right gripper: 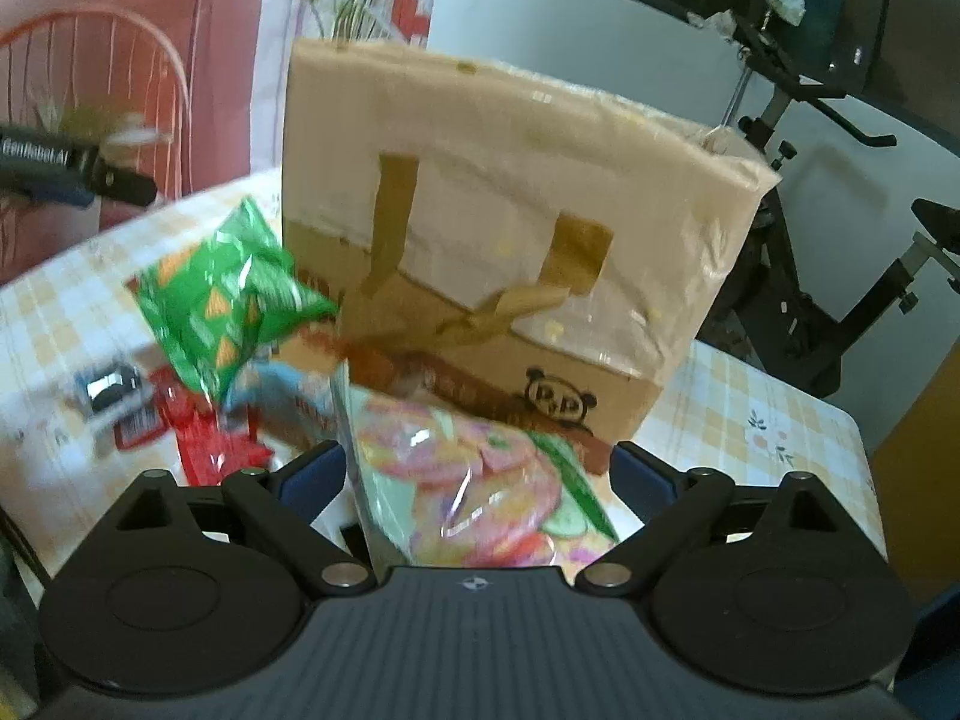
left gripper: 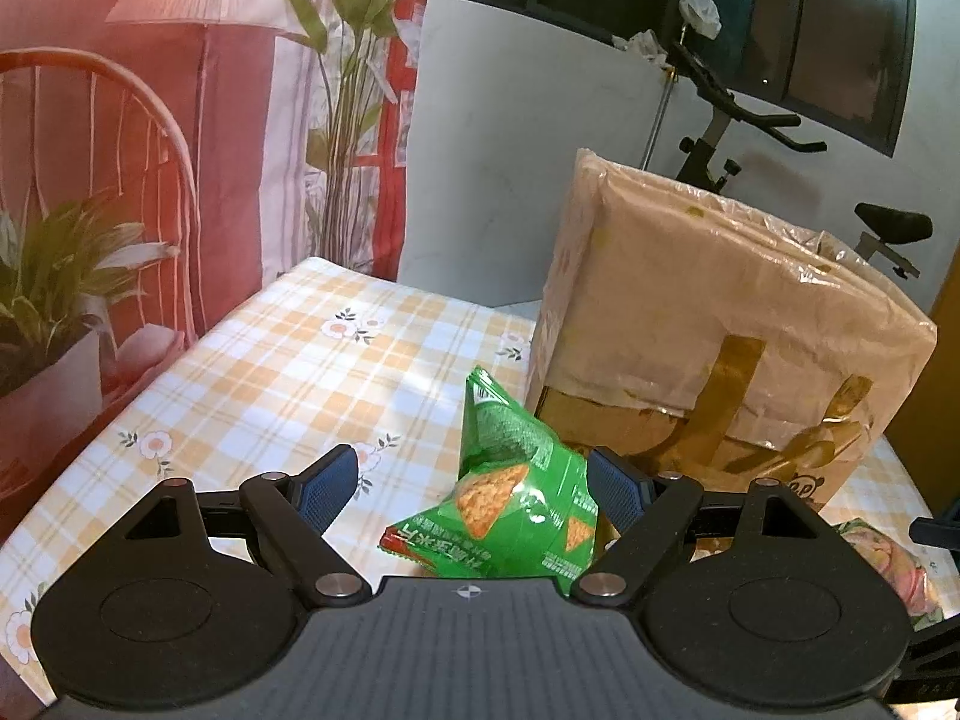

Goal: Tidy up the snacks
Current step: 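Lower the left tool onto the green chip bag while the right tool grasps the pastel candy bag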

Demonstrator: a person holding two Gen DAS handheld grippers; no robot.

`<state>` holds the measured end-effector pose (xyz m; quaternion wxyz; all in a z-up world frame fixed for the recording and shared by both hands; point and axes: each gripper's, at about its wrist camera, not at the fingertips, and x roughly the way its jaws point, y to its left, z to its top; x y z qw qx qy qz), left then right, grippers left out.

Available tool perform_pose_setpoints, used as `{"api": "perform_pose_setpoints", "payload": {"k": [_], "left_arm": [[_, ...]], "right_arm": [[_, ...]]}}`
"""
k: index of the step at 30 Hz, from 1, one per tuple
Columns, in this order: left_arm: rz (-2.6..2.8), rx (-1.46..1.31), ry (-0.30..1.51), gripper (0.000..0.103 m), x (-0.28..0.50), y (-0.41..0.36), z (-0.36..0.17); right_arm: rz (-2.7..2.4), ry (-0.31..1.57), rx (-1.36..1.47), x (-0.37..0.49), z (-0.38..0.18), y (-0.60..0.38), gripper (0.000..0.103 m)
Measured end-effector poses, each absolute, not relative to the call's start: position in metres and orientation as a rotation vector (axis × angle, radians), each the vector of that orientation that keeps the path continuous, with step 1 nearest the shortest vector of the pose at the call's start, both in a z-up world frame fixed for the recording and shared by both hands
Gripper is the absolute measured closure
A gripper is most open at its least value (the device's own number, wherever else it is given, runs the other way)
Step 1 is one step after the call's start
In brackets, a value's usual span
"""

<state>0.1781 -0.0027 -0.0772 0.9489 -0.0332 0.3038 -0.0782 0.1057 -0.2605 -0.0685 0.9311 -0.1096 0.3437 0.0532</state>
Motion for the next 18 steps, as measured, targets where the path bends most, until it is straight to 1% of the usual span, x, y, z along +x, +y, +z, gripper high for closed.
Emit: {"api": "perform_pose_setpoints", "payload": {"k": [15,18], "left_arm": [[-0.172,-0.039,0.671,0.018,0.178,-0.012,-0.094],[-0.176,-0.033,0.685,0.018,0.178,-0.013,-0.098]], "right_arm": [[0.023,0.811,-0.404,0.122,-0.108,-0.247,0.004],[0.004,0.824,-0.413,0.125,-0.114,-0.248,0.005]]}}
